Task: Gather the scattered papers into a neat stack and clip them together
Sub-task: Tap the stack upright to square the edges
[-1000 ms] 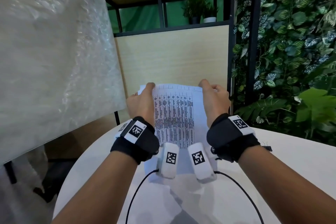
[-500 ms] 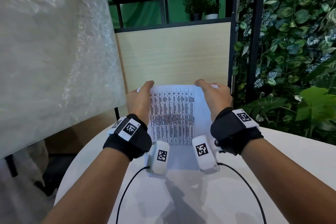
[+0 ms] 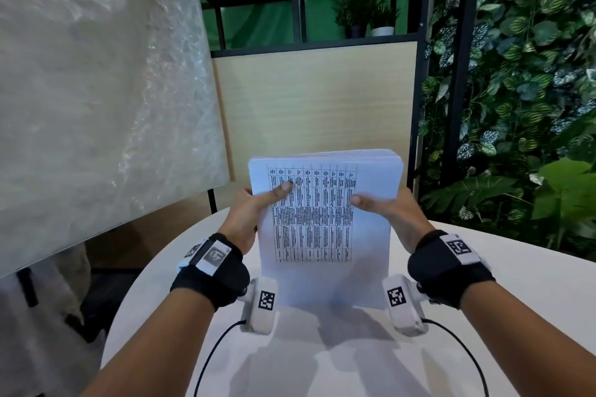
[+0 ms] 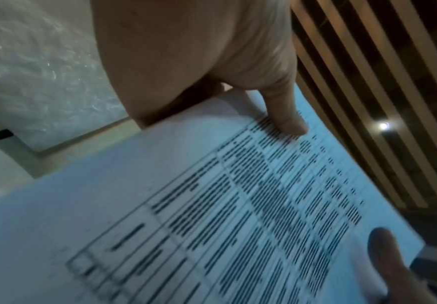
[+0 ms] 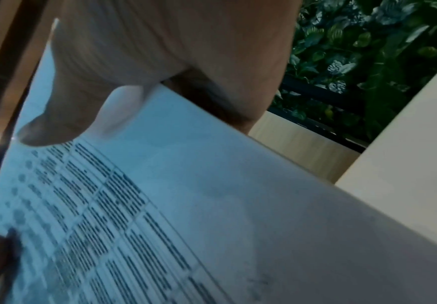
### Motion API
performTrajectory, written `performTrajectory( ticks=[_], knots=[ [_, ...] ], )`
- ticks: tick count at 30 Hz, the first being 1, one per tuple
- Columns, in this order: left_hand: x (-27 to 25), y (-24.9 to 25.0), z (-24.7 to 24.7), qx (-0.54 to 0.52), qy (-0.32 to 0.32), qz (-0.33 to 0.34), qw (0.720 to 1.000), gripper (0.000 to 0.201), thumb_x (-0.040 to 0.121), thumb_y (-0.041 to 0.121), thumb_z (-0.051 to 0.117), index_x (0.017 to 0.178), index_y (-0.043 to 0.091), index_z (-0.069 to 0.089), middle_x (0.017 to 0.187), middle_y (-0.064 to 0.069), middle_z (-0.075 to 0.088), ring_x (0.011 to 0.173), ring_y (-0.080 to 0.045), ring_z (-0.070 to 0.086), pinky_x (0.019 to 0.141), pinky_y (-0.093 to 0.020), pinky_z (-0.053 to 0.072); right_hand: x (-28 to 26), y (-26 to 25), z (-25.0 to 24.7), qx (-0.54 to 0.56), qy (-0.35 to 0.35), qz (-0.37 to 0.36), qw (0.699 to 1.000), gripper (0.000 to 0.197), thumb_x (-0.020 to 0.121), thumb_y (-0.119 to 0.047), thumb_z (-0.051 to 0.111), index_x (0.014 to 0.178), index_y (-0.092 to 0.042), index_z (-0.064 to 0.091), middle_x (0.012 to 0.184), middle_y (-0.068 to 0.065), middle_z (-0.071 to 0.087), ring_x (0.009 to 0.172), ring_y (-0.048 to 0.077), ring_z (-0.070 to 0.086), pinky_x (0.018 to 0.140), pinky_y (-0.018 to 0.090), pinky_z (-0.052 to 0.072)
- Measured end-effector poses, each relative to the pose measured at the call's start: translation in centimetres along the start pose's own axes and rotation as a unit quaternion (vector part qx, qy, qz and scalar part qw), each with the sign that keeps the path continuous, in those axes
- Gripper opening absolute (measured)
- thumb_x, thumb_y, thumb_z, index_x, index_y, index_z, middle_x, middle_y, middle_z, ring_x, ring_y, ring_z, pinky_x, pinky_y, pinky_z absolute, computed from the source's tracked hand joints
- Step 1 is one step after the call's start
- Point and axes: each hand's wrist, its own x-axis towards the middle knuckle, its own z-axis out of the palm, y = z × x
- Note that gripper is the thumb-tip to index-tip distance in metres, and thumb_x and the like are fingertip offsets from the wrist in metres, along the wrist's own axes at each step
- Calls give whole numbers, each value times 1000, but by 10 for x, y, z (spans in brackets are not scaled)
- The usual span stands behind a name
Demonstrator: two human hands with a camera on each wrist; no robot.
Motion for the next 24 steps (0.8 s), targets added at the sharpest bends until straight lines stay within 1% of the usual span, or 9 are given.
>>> performTrajectory(
  ticks=[3,7,9,15,18,20,21,23,24],
  knots=[
    [0,-2,-2,29,-5,12,999,71,53,40,94,112,8,72,117,-7,74,115,-23,67,111,-51,40,1,-1,1,2,-10,-7,1000,54,51,-22,90,101,-21,70,106,1,76,103,16,70,103,44,49],
    [2,-4,2,53,12,40,998,49,69,13,87,114,5,69,112,-9,75,108,-24,71,102,-44,50,3,13,0,-1,12,-9,1000,56,49,-20,92,101,-17,70,103,0,76,101,17,71,100,43,51],
    [1,-5,7,63,27,59,996,39,74,4,82,112,6,70,111,-8,76,105,-23,71,96,-39,54,3,19,3,-33,45,-14,998,60,46,-27,95,99,-11,70,99,2,77,98,19,72,97,43,53],
    [-2,27,0,46,63,60,995,40,77,14,82,112,-1,70,102,-12,76,94,-30,73,83,-43,58,14,-17,6,-162,101,-96,977,31,58,-16,93,77,-6,71,81,5,73,74,20,70,67,33,56],
    [-6,70,-13,92,-37,58,993,41,71,23,85,106,7,74,102,-20,74,94,-36,68,88,-48,53,15,-58,5,-314,32,-140,939,31,58,-22,93,67,-11,65,70,0,66,64,16,59,55,25,45],
    [-11,88,-9,259,-136,49,955,34,70,26,87,98,9,77,93,-16,77,83,-28,73,75,-34,59,11,-84,16,-420,-44,-154,893,43,58,-24,93,54,-16,50,55,-5,50,52,12,47,44,14,30],
    [-11,91,-3,342,-164,54,924,31,70,27,87,92,7,76,85,-14,77,73,-22,72,64,-26,57,9,-94,25,-461,-73,-161,870,51,58,-24,93,50,-20,42,52,-7,42,47,9,40,40,16,28],
    [-11,83,4,425,-158,102,885,37,72,27,88,80,-4,69,73,-22,72,60,-19,62,55,-26,46,8,-102,39,-509,-107,-172,837,58,58,-27,92,50,-21,35,51,-6,35,45,8,33,41,21,23],
    [-12,75,4,419,-141,120,889,45,72,27,88,74,-10,62,66,-25,65,58,-18,54,54,-29,39,9,-102,42,-518,-118,-181,828,56,59,-31,92,52,-19,38,52,-4,37,47,10,35,44,25,24]
  ],
)
